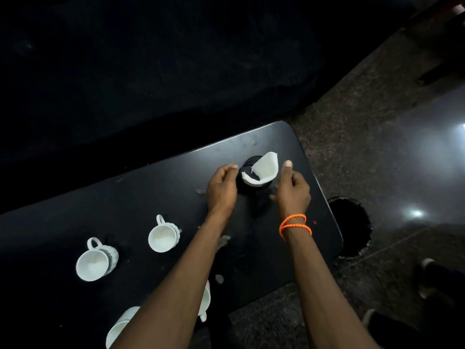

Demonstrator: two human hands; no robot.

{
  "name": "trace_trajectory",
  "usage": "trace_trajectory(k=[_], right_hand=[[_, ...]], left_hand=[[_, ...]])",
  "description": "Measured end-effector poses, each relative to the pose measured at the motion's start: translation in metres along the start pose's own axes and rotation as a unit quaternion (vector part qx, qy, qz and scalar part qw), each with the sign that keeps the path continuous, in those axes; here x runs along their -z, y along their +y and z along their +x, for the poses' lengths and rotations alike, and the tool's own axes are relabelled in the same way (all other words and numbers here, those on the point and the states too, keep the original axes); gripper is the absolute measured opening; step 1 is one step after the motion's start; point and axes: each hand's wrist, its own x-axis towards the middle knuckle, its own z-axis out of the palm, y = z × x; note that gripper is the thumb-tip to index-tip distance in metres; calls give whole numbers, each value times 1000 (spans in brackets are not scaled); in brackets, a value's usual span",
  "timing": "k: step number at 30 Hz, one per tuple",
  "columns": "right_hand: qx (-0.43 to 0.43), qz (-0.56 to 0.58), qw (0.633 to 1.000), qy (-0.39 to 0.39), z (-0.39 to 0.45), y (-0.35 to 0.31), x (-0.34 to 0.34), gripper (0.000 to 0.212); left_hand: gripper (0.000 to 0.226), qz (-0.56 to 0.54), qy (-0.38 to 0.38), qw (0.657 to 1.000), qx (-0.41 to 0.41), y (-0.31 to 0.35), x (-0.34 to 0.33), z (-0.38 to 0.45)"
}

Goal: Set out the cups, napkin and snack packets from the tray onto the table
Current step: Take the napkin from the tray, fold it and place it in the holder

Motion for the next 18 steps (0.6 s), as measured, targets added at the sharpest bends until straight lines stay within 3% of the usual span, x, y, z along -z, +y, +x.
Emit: trace_trajectory(k=[2,4,8,12,18], right_hand=[[-87,62,993,-59,-1,4,-3,56],[-124,125,980,-97,-3,7,-5,55],[-119,190,970,-95,-16,17,-1,52],[-82,191,974,-88,-44,38,7,48],[-127,223,963,-82,-86,72,18,42]], left_hand=[[47,22,-48,999,-6,-1,-5,0],[61,9,-74,997,2,-5,-7,-2],[59,-65,-84,994,13,-18,-2,-16],[67,-37,-30,999,-11,-34,8,-45],[44,-27,27,999,-37,-68,33,-90]])
